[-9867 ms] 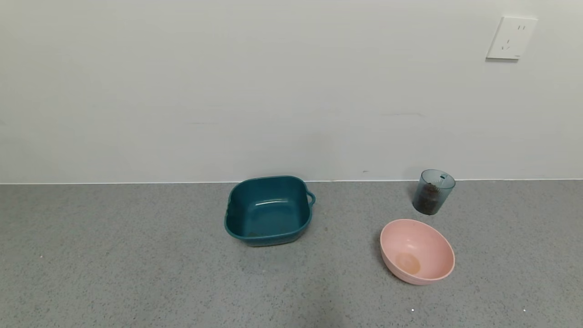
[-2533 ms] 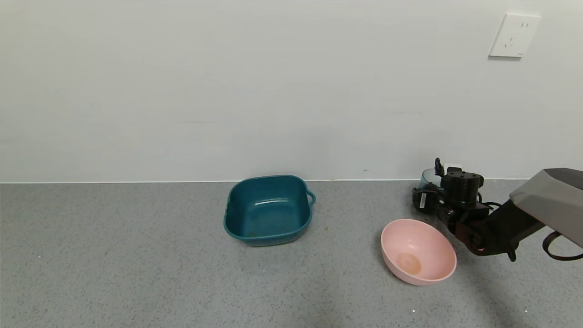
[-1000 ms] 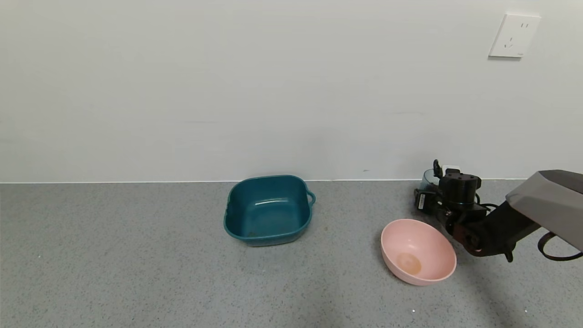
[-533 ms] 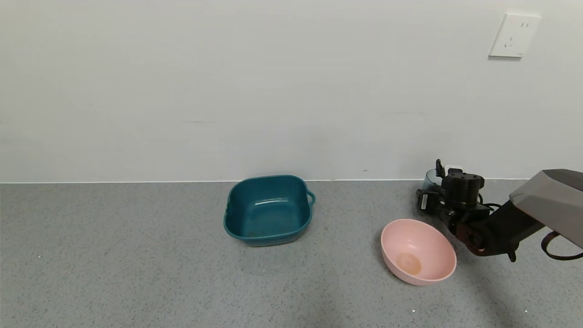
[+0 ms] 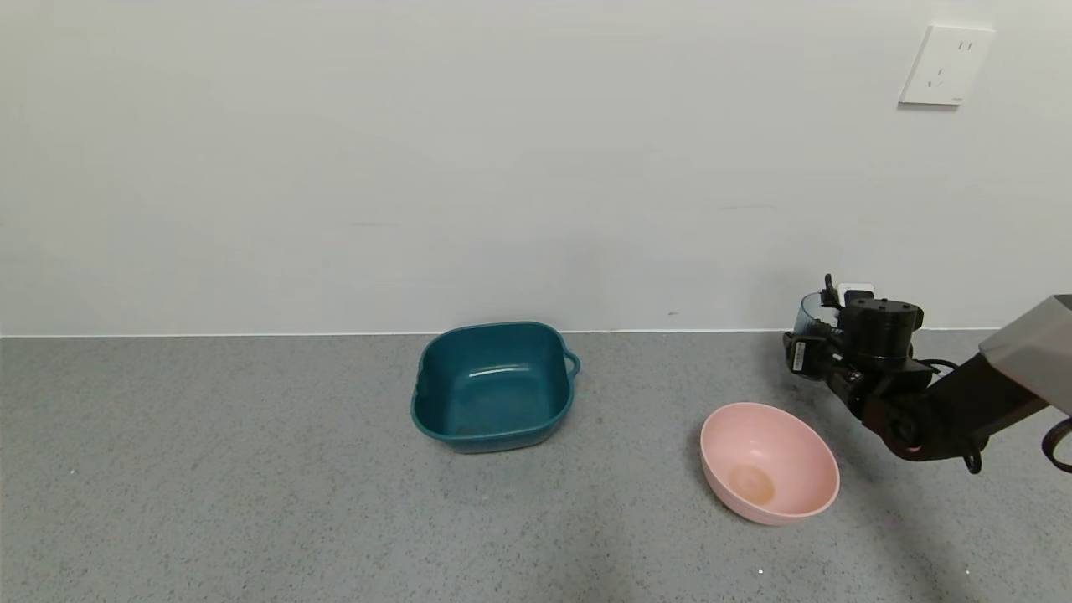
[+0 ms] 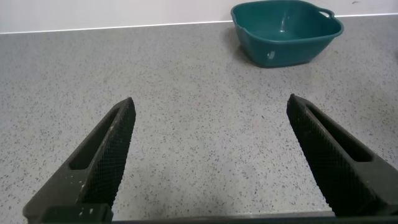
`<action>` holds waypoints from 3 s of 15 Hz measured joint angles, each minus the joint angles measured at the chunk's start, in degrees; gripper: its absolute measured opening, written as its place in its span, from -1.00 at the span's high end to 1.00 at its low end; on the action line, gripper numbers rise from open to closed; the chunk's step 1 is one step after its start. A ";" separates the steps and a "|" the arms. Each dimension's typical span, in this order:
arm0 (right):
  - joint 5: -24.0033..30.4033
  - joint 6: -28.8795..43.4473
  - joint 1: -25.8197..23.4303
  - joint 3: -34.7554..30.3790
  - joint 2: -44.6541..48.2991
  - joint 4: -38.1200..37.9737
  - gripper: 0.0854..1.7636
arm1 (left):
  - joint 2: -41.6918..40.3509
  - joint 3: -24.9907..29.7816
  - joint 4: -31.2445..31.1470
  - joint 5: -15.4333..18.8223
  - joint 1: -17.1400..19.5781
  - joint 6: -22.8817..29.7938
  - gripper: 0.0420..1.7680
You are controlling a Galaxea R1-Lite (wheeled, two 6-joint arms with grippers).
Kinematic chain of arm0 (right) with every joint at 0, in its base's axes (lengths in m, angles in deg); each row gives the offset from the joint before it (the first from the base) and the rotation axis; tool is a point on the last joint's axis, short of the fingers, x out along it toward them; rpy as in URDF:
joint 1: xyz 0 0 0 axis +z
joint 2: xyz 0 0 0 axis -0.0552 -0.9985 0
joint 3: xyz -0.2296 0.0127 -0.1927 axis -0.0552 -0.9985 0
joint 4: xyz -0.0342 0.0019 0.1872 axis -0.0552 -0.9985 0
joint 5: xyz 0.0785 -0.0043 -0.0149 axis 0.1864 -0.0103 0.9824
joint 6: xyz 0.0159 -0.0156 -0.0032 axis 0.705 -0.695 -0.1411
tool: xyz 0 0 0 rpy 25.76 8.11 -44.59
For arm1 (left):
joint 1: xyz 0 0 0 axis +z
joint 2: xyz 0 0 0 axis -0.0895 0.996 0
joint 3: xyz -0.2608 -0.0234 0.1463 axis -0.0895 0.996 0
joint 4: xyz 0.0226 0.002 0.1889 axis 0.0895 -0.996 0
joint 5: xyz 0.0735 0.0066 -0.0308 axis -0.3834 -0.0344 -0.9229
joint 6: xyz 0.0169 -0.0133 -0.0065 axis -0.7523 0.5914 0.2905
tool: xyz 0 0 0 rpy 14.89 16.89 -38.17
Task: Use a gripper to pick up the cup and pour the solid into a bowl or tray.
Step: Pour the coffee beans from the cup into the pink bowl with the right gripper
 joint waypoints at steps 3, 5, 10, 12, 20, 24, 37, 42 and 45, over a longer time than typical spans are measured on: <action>0.35 -1.94 -0.02 -2.68 3.75 -0.71 -0.51 | 0.00 0.00 -0.02 0.00 0.00 0.00 -0.98; 1.56 -3.95 -0.28 -5.00 6.67 -0.66 -0.51 | 0.00 0.00 -0.02 0.00 0.00 0.00 -0.98; 4.30 -11.06 -1.27 -12.11 15.02 -0.60 -0.51 | 0.00 0.00 0.00 0.00 0.00 0.00 -0.98; 5.38 -13.02 -1.39 -14.75 18.16 -0.77 -0.51 | 0.00 0.00 0.00 0.00 0.00 0.00 -0.98; 7.16 -18.59 1.84 -21.65 27.61 -9.89 -0.51 | 0.00 0.00 0.00 0.00 0.00 0.00 -0.98; 7.22 -23.22 3.89 -23.41 30.99 -16.35 -0.51 | 0.00 0.00 0.00 0.00 -0.02 0.00 -0.98; 10.41 -45.06 4.55 -23.74 37.84 -29.22 -0.51 | 0.00 0.00 0.01 0.00 -0.02 0.00 -0.98; 8.40 -56.13 4.41 -23.87 38.06 -29.12 -0.51 | 0.00 0.00 0.01 0.00 0.00 0.00 -0.98; 7.52 -59.94 5.03 -24.04 38.18 -28.94 -0.51 | 0.00 0.00 0.01 0.00 0.00 0.00 -0.98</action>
